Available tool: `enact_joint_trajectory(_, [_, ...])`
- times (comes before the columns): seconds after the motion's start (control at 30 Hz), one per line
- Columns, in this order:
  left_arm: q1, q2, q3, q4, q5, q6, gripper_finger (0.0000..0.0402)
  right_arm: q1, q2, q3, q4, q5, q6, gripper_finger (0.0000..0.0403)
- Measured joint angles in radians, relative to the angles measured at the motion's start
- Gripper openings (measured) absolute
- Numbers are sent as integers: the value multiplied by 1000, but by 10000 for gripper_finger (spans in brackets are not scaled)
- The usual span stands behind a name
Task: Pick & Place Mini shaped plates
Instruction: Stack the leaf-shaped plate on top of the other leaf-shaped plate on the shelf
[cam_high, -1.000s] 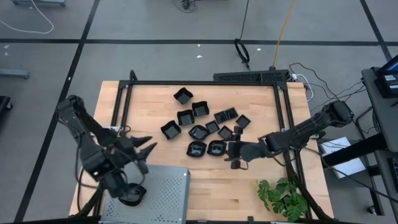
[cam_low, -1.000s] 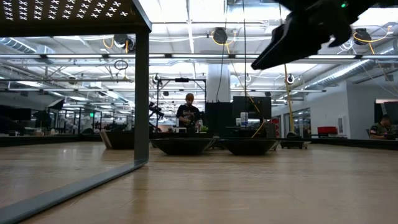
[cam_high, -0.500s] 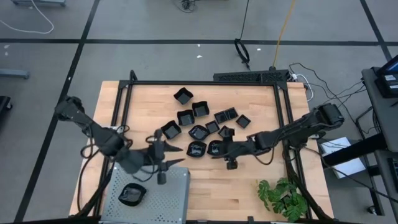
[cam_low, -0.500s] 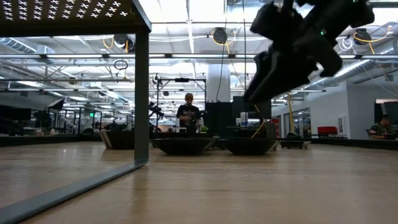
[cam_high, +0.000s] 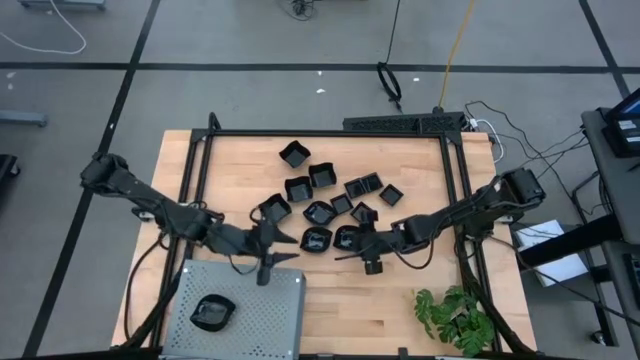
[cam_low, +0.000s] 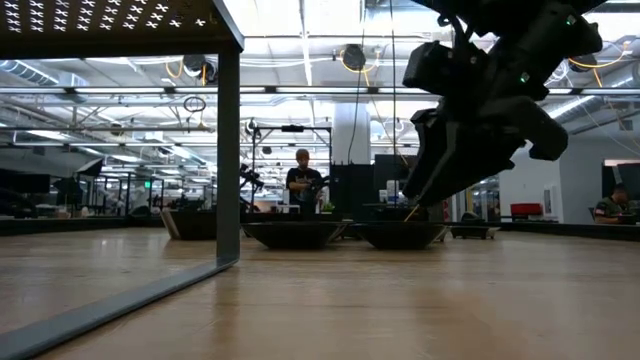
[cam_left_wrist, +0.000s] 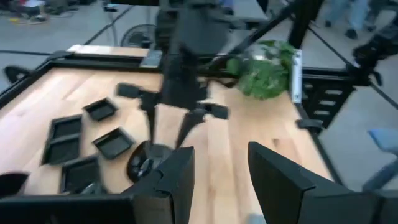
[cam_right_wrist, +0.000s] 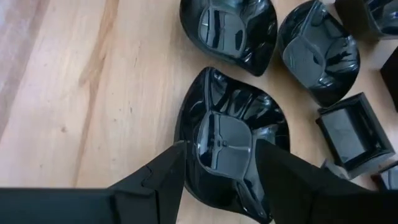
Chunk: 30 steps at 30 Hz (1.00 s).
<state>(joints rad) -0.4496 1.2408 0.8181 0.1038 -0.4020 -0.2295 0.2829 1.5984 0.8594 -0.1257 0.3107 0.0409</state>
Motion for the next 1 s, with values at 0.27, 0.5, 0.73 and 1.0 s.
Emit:
enact_joint_trajectory(0.27, [31, -108, -199, 329, 10, -1, 154, 2, 64, -2, -31, -35, 2, 183])
enact_joint_trajectory(0.5, [27, -118, -208, 337, 10, 0, 154, 14, 104, 0, -5, -48, -11, 183])
enact_joint_trajectory(0.73, [28, -118, -208, 335, 10, 15, 154, 14, 84, 0, -16, -52, -8, 183])
enact_joint_trajectory(1.0, [28, -117, -208, 334, 9, 14, 154, 54, -57, -1, -78, -53, 78, 183])
